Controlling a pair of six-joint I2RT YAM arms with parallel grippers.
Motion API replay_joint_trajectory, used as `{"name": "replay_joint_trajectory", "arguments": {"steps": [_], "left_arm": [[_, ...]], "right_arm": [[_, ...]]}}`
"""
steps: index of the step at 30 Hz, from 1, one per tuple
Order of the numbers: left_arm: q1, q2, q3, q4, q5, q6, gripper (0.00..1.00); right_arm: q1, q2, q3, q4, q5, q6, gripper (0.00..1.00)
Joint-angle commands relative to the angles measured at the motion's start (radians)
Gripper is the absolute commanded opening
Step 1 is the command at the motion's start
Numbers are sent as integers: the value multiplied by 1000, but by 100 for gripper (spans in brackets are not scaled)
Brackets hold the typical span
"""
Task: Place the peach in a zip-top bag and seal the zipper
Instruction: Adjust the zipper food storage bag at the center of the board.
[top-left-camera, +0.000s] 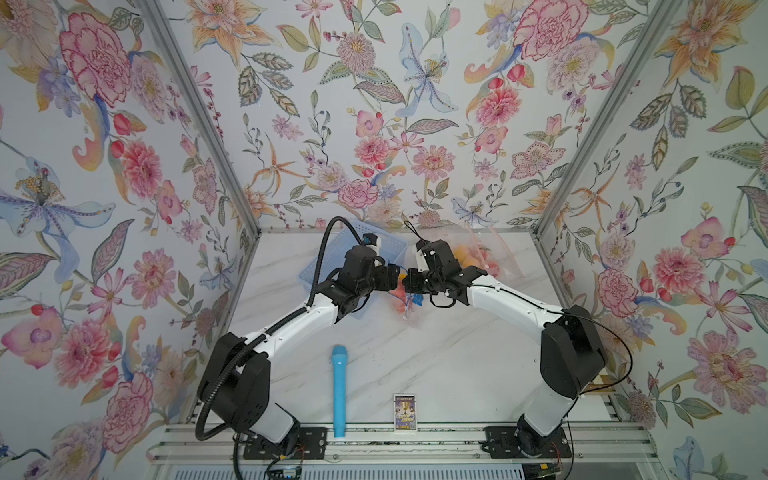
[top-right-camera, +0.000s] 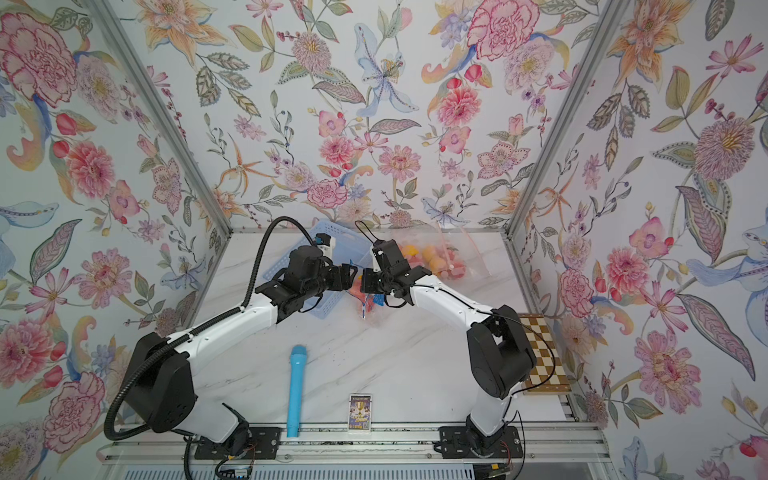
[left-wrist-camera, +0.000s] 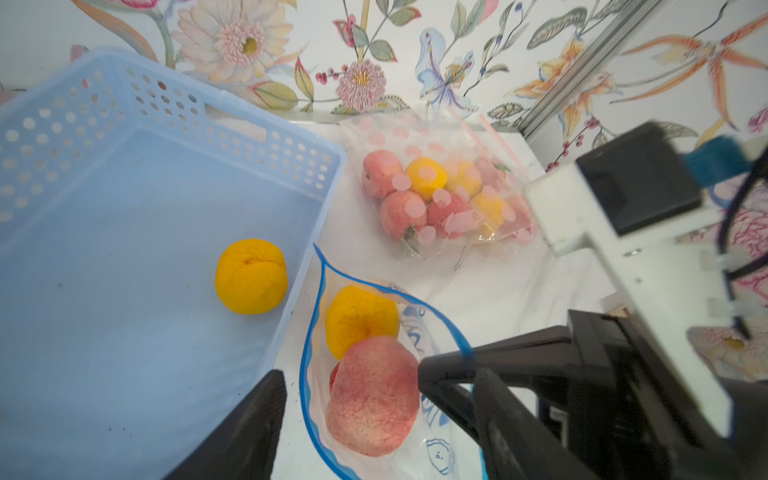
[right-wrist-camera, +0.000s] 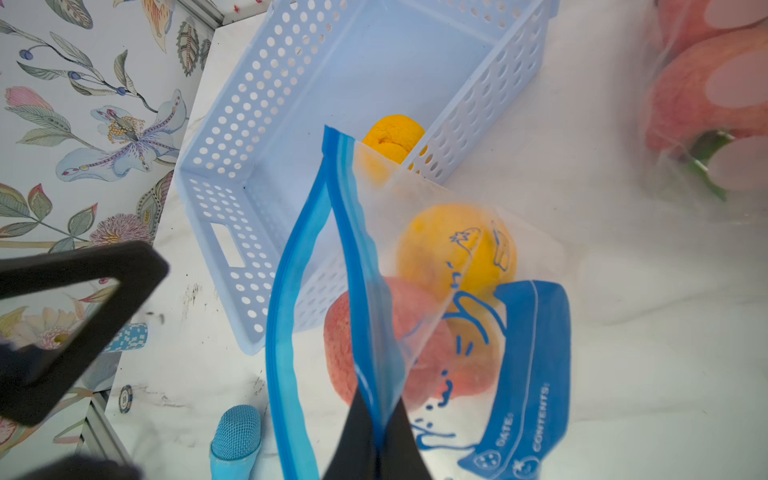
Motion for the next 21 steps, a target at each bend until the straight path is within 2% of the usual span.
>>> {"name": "replay_joint_trajectory", "arguments": {"steps": [1, 9, 16, 21], "left_arm": [[-6, -6, -37, -9, -53, -8, 72], [2, 79, -75, 24, -19, -54, 64], [2, 106, -83, 45, -21, -68, 49], [3, 95, -88, 55, 1, -75, 11]], "right_arm": [[3, -10, -17, 21, -10, 8, 0], [14, -23, -23, 30, -12, 3, 0], [23, -53, -49, 32, 1, -8, 0], [19, -69, -64, 11, 41, -5, 0]]}}
